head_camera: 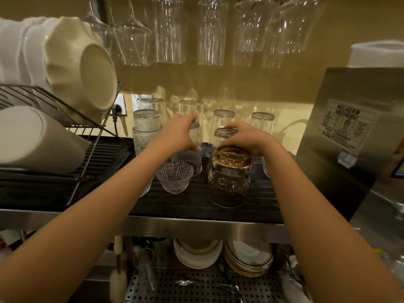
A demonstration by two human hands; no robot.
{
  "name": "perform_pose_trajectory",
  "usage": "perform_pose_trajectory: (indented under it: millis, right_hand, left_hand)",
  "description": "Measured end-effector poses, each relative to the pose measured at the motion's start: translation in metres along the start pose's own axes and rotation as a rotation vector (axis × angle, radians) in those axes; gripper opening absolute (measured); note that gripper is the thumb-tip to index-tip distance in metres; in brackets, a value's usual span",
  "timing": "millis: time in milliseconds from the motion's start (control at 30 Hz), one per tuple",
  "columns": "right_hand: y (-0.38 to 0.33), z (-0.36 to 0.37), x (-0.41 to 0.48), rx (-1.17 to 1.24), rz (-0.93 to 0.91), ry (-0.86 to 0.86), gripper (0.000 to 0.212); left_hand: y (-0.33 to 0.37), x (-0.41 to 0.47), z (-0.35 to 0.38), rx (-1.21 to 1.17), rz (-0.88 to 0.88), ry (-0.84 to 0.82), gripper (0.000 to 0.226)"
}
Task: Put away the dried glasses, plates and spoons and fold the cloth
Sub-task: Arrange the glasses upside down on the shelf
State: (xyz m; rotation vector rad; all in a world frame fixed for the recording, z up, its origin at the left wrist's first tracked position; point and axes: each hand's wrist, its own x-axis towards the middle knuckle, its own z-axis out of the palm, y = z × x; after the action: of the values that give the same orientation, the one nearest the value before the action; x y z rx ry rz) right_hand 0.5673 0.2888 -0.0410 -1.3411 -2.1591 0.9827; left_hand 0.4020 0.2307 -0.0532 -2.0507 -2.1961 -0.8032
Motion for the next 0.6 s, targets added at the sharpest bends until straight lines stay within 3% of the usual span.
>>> perform_pose_trajectory:
  millis: [233,600]
  right_hand:
    - [-0.006,0.007,-0.002,0.006,0.007,0.056,0.077]
    - [-0.014,0.007,-0.007,-0.167,-0.064,0.211,0.068]
  left_hand:
    - [0.001,0.001,0.001,-0.041,-0.028,0.001,0.088]
    - [0.001,0.000,0.000,-0.040,-0.036,-0.011,0.087]
